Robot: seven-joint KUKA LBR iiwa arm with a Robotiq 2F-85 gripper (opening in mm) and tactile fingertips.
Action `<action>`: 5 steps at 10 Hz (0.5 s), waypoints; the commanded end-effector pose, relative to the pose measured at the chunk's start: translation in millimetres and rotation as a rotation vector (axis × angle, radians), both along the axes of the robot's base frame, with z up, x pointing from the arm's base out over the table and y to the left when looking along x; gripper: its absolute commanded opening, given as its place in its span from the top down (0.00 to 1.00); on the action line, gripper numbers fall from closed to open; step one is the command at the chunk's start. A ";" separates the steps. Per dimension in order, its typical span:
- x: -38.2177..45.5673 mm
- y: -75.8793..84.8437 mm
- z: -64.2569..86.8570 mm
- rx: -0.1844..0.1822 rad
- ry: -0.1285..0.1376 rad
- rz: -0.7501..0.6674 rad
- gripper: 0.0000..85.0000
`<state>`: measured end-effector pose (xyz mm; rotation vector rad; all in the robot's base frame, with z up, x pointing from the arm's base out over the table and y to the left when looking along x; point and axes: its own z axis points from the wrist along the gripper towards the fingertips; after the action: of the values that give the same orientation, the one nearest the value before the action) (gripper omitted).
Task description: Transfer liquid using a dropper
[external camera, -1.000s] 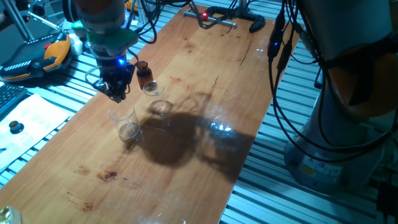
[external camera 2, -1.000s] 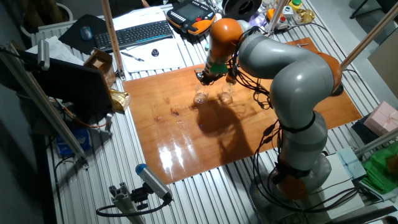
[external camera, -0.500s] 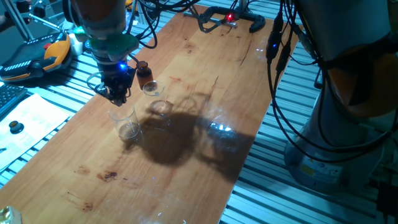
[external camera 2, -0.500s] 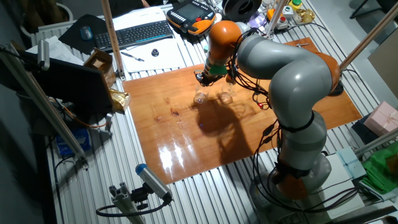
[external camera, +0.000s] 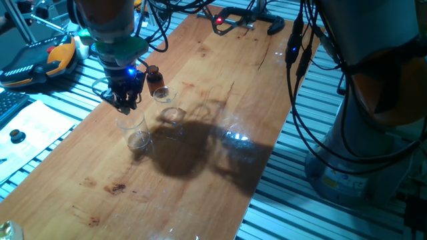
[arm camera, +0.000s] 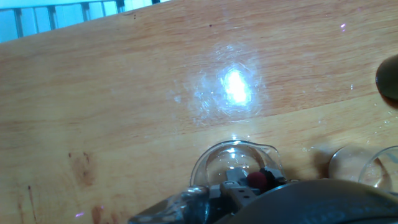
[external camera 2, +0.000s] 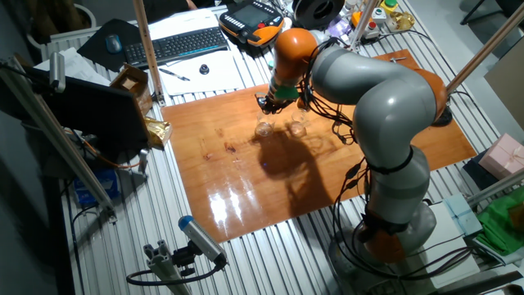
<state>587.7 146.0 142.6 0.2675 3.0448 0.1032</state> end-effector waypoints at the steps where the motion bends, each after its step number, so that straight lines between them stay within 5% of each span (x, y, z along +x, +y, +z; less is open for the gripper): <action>1: 0.0 0.1 0.4 0.000 0.000 0.000 0.72; 5: -1.3 0.8 -0.4 0.002 -0.008 -0.008 0.75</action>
<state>586.5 146.8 142.3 0.2765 3.0361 0.1068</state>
